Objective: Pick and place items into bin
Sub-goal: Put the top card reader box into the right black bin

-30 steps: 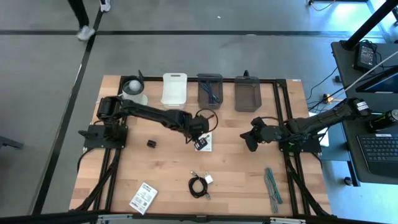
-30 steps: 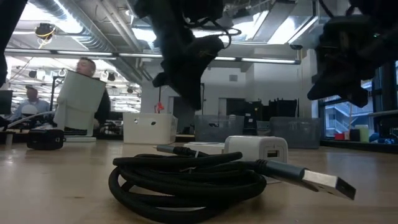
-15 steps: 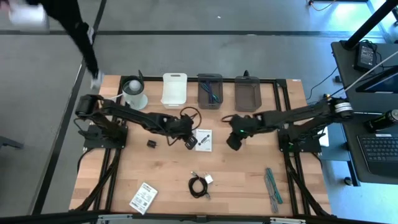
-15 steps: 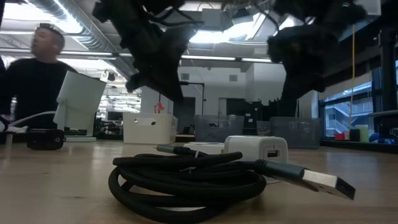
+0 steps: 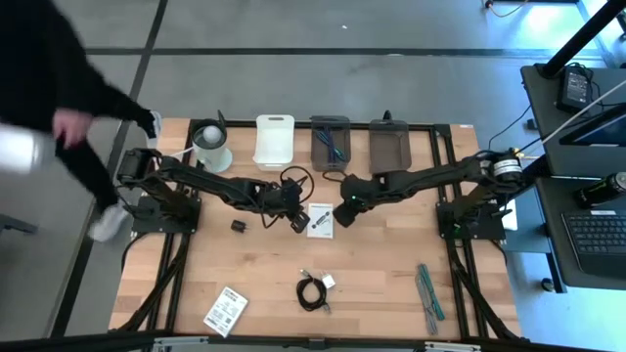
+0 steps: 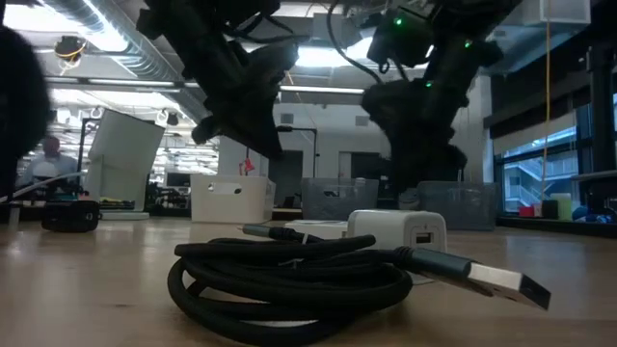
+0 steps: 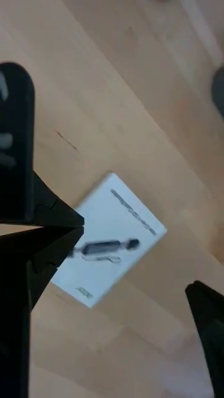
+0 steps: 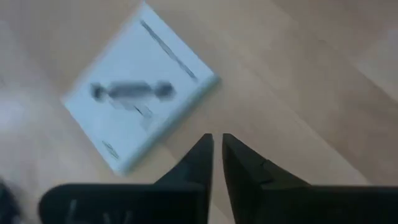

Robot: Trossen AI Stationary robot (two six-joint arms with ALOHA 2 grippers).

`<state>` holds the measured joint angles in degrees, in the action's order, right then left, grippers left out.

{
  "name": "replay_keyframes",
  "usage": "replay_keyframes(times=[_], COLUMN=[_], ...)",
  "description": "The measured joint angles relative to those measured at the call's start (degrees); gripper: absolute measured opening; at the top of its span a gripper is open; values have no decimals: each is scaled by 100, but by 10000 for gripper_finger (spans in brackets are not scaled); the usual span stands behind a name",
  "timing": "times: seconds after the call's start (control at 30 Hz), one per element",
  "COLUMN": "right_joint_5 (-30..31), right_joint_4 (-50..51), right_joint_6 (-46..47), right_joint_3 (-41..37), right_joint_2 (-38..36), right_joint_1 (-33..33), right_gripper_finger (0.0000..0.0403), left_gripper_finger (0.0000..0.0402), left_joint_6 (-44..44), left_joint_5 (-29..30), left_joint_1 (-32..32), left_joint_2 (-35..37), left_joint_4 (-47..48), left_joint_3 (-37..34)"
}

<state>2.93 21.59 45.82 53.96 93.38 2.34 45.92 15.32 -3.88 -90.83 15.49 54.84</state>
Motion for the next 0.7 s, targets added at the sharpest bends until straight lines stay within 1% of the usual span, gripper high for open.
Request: replay_keyframes(times=[0.13, 0.23, 0.33, 0.43, 0.53, 0.63, 0.7], right_joint_5=[-125, -149, -154, -154, -127, -129, -134], right_joint_4=[-1029, -1224, -1149, -1064, -1056, -1403, -1910], right_joint_6=[485, 505, 511, 629, 681, 970, 1234], right_joint_3=[-283, -368, -373, -375, -416, -717, -997], right_joint_2=[2, -43, -43, -43, -26, -21, -23], right_joint_1=[116, 161, 185, 185, 158, 132, 93], right_gripper_finger=[74, 93, 106, 113, 114, 114, 114], left_gripper_finger=[4, 13, 34, 55, 67, 69, 68], left_joint_6=[-1, -5, -8, 1, -49, -117, -53], left_joint_5=[-53, -145, -238, -391, -634, -756, -753], left_joint_1=[25, 61, 115, 152, 179, 177, 179], left_joint_2=[-42, -122, -255, -397, -566, -707, -773], left_joint_4=[28, -23, -86, -193, -356, -547, -579], left_joint_3=[7, 8, 8, 8, 8, 9, 9])
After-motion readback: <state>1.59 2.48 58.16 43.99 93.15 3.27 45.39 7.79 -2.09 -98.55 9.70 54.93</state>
